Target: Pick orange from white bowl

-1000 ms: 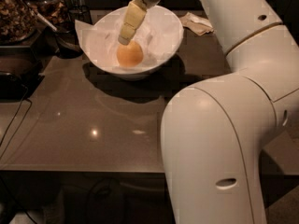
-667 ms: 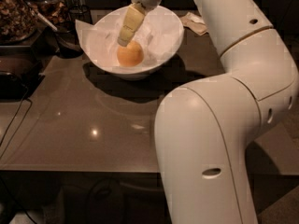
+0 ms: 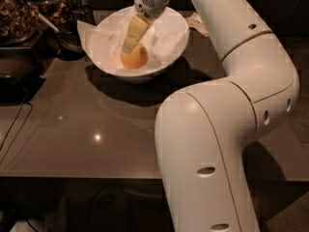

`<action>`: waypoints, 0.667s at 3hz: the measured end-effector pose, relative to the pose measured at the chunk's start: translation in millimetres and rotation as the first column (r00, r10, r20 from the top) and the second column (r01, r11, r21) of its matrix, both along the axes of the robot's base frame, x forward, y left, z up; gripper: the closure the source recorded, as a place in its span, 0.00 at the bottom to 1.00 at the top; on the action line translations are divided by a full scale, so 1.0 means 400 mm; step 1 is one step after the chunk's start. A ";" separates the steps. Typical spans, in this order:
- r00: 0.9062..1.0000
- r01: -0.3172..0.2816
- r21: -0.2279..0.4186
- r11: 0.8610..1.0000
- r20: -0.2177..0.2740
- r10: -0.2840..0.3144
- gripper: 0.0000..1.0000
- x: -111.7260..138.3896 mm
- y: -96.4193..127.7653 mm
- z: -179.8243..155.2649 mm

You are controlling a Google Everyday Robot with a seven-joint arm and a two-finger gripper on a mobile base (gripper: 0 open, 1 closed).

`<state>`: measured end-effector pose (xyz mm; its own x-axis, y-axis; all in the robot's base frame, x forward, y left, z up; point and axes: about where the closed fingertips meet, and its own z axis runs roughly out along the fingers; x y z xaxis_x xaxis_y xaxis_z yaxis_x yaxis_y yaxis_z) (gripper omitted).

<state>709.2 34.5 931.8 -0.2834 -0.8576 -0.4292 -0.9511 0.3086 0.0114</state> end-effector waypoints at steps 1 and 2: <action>1.000 0.013 -0.022 1.000 -0.020 -0.013 0.19 0.006 -0.005 -0.030; 0.999 0.019 -0.037 0.999 -0.048 -0.020 0.18 0.011 -0.006 -0.066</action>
Offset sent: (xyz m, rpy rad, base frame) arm -0.0182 -0.0244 -0.0363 -0.1197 0.1750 0.0043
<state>713.4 32.1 905.4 -0.3201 -0.8664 -0.3833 -0.9435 0.3282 0.0460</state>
